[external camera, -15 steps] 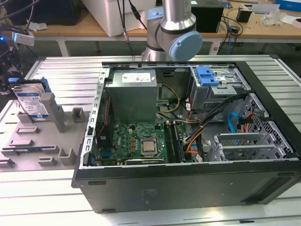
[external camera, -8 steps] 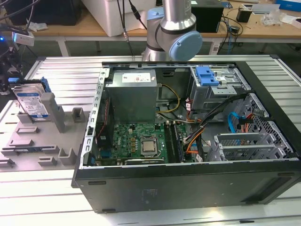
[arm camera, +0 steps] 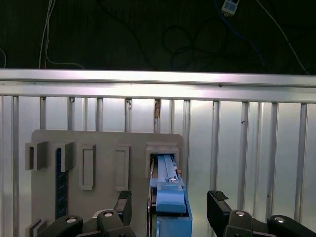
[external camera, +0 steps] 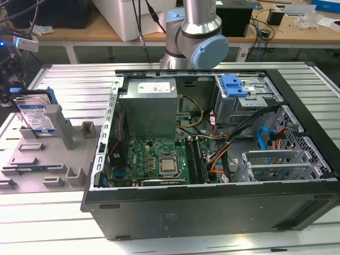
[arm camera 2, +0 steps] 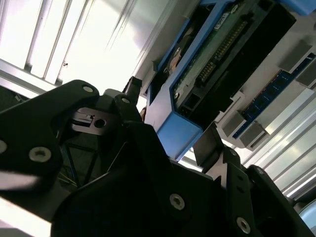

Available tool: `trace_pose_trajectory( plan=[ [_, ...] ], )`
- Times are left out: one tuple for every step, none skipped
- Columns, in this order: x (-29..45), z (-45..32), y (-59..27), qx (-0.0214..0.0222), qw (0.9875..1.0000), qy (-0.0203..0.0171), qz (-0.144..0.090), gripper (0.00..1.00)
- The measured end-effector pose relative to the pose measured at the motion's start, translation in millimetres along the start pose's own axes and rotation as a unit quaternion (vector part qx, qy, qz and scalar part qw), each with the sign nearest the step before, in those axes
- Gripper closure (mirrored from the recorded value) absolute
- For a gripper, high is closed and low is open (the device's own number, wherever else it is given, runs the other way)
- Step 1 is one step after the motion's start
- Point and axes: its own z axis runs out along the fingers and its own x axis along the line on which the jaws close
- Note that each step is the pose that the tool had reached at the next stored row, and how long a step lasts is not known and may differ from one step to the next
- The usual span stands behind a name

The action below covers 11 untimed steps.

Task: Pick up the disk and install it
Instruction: 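Pick up the disk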

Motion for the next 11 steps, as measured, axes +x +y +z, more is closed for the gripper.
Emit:
trace_pose_trajectory(
  plan=[
    [0.0, 0.0, 0.0, 0.0, 1.0, 0.0, 0.0, 0.3],
    [0.0, 0.0, 0.0, 0.0, 1.0, 0.0, 0.0, 0.36],
    [0.0, 0.0, 0.0, 0.0, 1.0, 0.0, 0.0, 0.36],
    [0.0, 0.0, 0.0, 0.0, 1.0, 0.0, 0.0, 0.36],
    [0.1, 0.0, 0.0, 0.0, 1.0, 0.0, 0.0, 0.36],
    [0.1, 0.0, 0.0, 0.0, 1.0, 0.0, 0.0, 0.36],
    [0.1, 0.0, 0.0, 0.0, 1.0, 0.0, 0.0, 0.36],
    [0.1, 0.0, 0.0, 0.0, 1.0, 0.0, 0.0, 0.36],
    [0.1, 0.0, 0.0, 0.0, 1.0, 0.0, 0.0, 0.36],
    [0.1, 0.0, 0.0, -0.0001, 1.0, 0.0, 0.0, 0.36],
    [0.2, 0.2, 0.1, 0.0, 1.0, 0.0, 0.0, 0.36]
  ],
)
